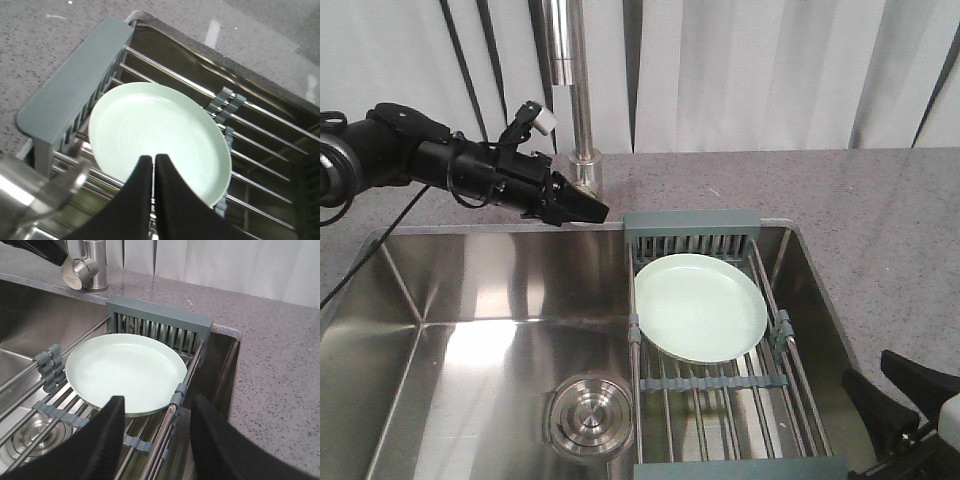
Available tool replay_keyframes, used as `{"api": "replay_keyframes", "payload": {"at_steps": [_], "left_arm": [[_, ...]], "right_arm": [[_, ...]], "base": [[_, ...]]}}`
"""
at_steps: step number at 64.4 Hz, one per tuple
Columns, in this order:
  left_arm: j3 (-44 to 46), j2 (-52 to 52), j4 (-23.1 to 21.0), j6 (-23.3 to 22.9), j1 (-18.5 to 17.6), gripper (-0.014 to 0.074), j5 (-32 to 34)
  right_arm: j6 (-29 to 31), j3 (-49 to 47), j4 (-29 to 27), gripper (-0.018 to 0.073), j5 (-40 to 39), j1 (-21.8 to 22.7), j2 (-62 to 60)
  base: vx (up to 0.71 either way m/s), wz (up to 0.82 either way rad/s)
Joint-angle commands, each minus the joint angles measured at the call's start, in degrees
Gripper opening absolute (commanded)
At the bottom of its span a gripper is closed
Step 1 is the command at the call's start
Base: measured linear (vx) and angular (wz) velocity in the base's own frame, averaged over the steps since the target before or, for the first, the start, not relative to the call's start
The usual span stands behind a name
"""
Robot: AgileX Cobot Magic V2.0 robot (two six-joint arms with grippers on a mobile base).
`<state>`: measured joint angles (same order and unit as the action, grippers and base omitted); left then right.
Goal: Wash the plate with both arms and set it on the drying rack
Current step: 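Extend the left gripper toward the faucet base above the rack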
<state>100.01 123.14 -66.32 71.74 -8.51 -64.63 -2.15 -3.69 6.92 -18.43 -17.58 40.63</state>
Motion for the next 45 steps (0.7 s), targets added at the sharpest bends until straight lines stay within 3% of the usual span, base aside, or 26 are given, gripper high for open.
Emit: {"api": "replay_keyframes", "payload": {"at_steps": [1, 15, 35, 45], "left_arm": [[3.43, -2.35, -3.36, 0.48, -0.15, -0.0006, 1.37], [7.79, 0.06, -1.86, 0.17, -0.11, -0.0006, 3.32], [8.42, 0.33, -2.06, -0.28, -0.11, -0.0006, 11.03], [8.42, 0.33, -2.51, -0.28, -0.11, -0.0006, 11.86]], "right_arm": [[0.18, -1.51, 0.30, 0.0308, -3.87, 0.16, -0.07], [0.18, -1.51, 0.30, 0.0308, -3.87, 0.16, -0.07], [0.18, -1.51, 0.30, 0.0308, -3.87, 0.16, -0.07], [0.18, -1.51, 0.30, 0.0308, -3.92, 0.16, -0.07]], "base": [[0.00, 0.00], [0.00, 0.00], [0.00, 0.00], [0.00, 0.00]]}}
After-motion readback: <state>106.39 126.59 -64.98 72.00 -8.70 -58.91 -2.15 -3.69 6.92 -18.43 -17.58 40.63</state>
